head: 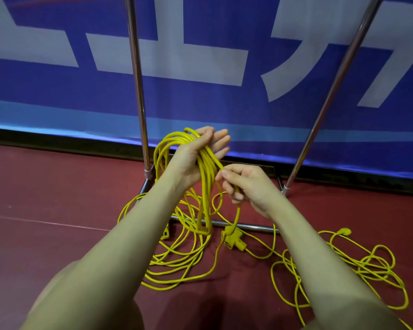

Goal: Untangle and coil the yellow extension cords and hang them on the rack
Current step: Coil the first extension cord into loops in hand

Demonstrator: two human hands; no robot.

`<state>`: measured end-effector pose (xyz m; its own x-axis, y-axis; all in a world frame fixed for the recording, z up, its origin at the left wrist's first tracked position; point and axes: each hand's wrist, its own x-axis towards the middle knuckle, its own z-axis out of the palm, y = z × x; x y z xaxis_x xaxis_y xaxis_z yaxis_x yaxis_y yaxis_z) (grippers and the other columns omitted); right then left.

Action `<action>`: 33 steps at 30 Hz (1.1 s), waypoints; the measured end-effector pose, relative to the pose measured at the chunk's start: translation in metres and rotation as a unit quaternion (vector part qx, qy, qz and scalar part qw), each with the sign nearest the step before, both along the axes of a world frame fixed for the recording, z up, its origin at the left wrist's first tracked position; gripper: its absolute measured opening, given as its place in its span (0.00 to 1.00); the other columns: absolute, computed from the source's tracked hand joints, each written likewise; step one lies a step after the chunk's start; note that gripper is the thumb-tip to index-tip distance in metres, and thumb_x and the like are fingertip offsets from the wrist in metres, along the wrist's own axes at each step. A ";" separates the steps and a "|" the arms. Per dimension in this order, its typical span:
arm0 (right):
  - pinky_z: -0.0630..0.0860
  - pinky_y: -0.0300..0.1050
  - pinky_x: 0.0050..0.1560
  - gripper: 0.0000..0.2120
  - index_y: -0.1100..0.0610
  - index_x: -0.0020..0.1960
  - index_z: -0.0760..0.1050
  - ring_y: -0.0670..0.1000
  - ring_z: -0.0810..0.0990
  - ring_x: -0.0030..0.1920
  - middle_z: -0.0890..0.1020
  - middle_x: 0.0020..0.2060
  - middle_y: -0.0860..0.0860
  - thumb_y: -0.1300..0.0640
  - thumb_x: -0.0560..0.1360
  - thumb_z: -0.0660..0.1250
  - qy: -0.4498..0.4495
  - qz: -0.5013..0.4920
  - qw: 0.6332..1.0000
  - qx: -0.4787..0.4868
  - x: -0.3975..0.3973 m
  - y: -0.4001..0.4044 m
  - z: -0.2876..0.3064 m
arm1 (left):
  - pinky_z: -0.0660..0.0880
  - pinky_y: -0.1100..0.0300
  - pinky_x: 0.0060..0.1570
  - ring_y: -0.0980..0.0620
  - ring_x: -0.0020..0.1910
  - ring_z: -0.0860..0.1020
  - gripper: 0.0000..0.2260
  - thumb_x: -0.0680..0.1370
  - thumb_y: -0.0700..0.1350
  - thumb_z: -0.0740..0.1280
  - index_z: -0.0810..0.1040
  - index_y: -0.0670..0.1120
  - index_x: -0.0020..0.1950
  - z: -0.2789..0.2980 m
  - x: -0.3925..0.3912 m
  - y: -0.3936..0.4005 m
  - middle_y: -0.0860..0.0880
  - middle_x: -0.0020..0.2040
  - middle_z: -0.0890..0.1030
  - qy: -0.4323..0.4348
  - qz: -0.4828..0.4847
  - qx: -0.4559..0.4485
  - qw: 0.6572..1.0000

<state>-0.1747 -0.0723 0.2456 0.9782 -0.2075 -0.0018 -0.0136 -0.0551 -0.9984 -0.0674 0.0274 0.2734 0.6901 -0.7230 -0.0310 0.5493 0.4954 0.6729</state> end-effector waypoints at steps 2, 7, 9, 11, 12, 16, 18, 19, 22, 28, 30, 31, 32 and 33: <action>0.62 0.38 0.25 0.09 0.60 0.44 0.77 0.44 0.66 0.21 0.74 0.29 0.51 0.62 0.79 0.60 -0.003 -0.011 1.000 -0.001 -0.001 -0.002 0.000 | 0.81 0.57 0.40 0.53 0.37 0.84 0.08 0.82 0.39 0.55 0.73 0.44 0.48 0.001 0.001 0.000 0.47 0.38 0.84 0.005 -0.002 -0.012 1.000; 0.67 0.36 0.28 0.07 0.55 0.55 0.75 0.46 0.70 0.24 0.73 0.24 0.52 0.59 0.79 0.60 0.025 -0.002 0.999 -0.024 -0.002 -0.011 -0.006 | 0.81 0.57 0.42 0.54 0.39 0.84 0.09 0.82 0.40 0.54 0.74 0.45 0.54 0.003 0.001 0.000 0.47 0.40 0.85 -0.018 -0.021 -0.021 0.999; 0.66 0.38 0.31 0.09 0.51 0.55 0.75 0.46 0.70 0.25 0.72 0.22 0.51 0.58 0.80 0.58 0.026 0.020 0.998 -0.049 -0.001 -0.010 -0.007 | 0.81 0.57 0.43 0.54 0.39 0.84 0.09 0.82 0.40 0.54 0.73 0.45 0.54 0.003 0.001 0.001 0.47 0.40 0.85 -0.021 -0.022 -0.022 0.999; 0.69 0.37 0.33 0.08 0.50 0.54 0.74 0.47 0.72 0.27 0.72 0.25 0.51 0.59 0.80 0.59 0.020 0.026 0.998 -0.054 0.000 -0.009 -0.007 | 0.80 0.58 0.43 0.54 0.40 0.84 0.09 0.82 0.40 0.54 0.74 0.45 0.54 0.004 0.001 0.002 0.47 0.41 0.85 -0.024 -0.021 -0.026 0.999; 0.70 0.37 0.32 0.07 0.51 0.53 0.74 0.47 0.72 0.28 0.73 0.27 0.52 0.60 0.79 0.61 0.014 0.031 0.998 -0.053 0.001 -0.008 -0.007 | 0.80 0.58 0.44 0.54 0.40 0.84 0.09 0.82 0.40 0.54 0.74 0.45 0.54 0.005 0.000 0.002 0.48 0.41 0.85 -0.029 -0.021 -0.025 0.999; 0.66 0.34 0.30 0.04 0.54 0.48 0.74 0.45 0.70 0.27 0.74 0.33 0.51 0.62 0.76 0.66 0.006 0.034 0.996 -0.081 0.004 -0.004 -0.008 | 0.80 0.58 0.46 0.54 0.40 0.84 0.09 0.83 0.40 0.54 0.74 0.45 0.54 0.007 -0.001 0.003 0.48 0.41 0.85 -0.057 -0.022 -0.015 0.998; 0.65 0.33 0.30 0.04 0.54 0.44 0.75 0.44 0.69 0.28 0.74 0.33 0.51 0.62 0.75 0.67 0.001 0.004 0.997 -0.083 0.004 -0.005 -0.008 | 0.80 0.58 0.47 0.54 0.41 0.84 0.09 0.83 0.40 0.53 0.73 0.45 0.54 0.008 0.002 0.004 0.48 0.41 0.85 -0.063 -0.018 -0.017 0.998; 0.66 0.32 0.31 0.05 0.54 0.43 0.75 0.43 0.70 0.30 0.75 0.33 0.51 0.63 0.75 0.68 0.001 -0.003 0.997 -0.078 0.004 -0.007 -0.008 | 0.80 0.59 0.47 0.54 0.41 0.84 0.09 0.83 0.40 0.53 0.73 0.45 0.54 0.008 0.004 0.005 0.48 0.41 0.85 -0.067 -0.014 -0.018 0.998; 0.70 0.32 0.37 0.09 0.55 0.44 0.74 0.40 0.75 0.32 0.76 0.35 0.48 0.66 0.72 0.70 0.010 -0.016 0.998 -0.067 0.002 -0.011 -0.009 | 0.80 0.59 0.46 0.54 0.41 0.84 0.09 0.83 0.40 0.53 0.73 0.45 0.54 0.007 0.005 0.005 0.49 0.41 0.85 -0.079 -0.008 -0.009 0.997; 0.75 0.33 0.37 0.06 0.59 0.40 0.75 0.42 0.80 0.32 0.82 0.32 0.50 0.66 0.75 0.67 0.011 0.000 0.996 -0.092 0.000 -0.011 -0.012 | 0.81 0.59 0.45 0.54 0.41 0.84 0.10 0.83 0.40 0.53 0.73 0.45 0.55 0.007 0.006 0.003 0.48 0.42 0.85 -0.055 0.010 -0.033 0.998; 0.77 0.36 0.35 0.06 0.60 0.40 0.76 0.45 0.82 0.31 0.82 0.30 0.49 0.67 0.75 0.65 0.025 0.020 0.998 -0.056 -0.001 -0.009 -0.013 | 0.81 0.59 0.45 0.54 0.41 0.84 0.10 0.83 0.40 0.53 0.73 0.45 0.54 0.007 0.006 0.003 0.48 0.41 0.85 -0.039 0.015 -0.048 0.998; 0.77 0.36 0.35 0.06 0.60 0.41 0.76 0.45 0.82 0.32 0.83 0.30 0.49 0.67 0.75 0.65 0.027 0.025 0.997 -0.064 0.000 -0.008 -0.014 | 0.81 0.59 0.44 0.54 0.40 0.84 0.10 0.83 0.40 0.53 0.73 0.45 0.54 0.007 0.004 0.002 0.48 0.41 0.85 -0.035 0.014 -0.050 0.998; 0.77 0.36 0.34 0.05 0.60 0.42 0.77 0.44 0.81 0.32 0.83 0.31 0.49 0.67 0.75 0.65 0.029 0.026 0.997 -0.074 0.000 -0.006 -0.015 | 0.81 0.59 0.44 0.55 0.40 0.84 0.10 0.83 0.40 0.53 0.74 0.45 0.54 0.007 0.004 0.002 0.48 0.41 0.85 -0.033 0.012 -0.050 0.998; 0.77 0.35 0.34 0.04 0.61 0.43 0.78 0.44 0.81 0.33 0.83 0.33 0.50 0.66 0.75 0.66 0.029 0.020 0.996 -0.078 0.001 -0.006 -0.017 | 0.81 0.59 0.44 0.55 0.40 0.84 0.10 0.83 0.40 0.53 0.74 0.45 0.54 0.006 0.003 0.001 0.48 0.41 0.85 -0.031 0.012 -0.051 0.998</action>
<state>-0.1738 -0.0787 0.2289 0.9847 -0.1714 -0.0301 -0.0664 -0.2102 -0.9754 -0.0643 0.0289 0.2799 0.7061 -0.7031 0.0844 0.4954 0.5756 0.6506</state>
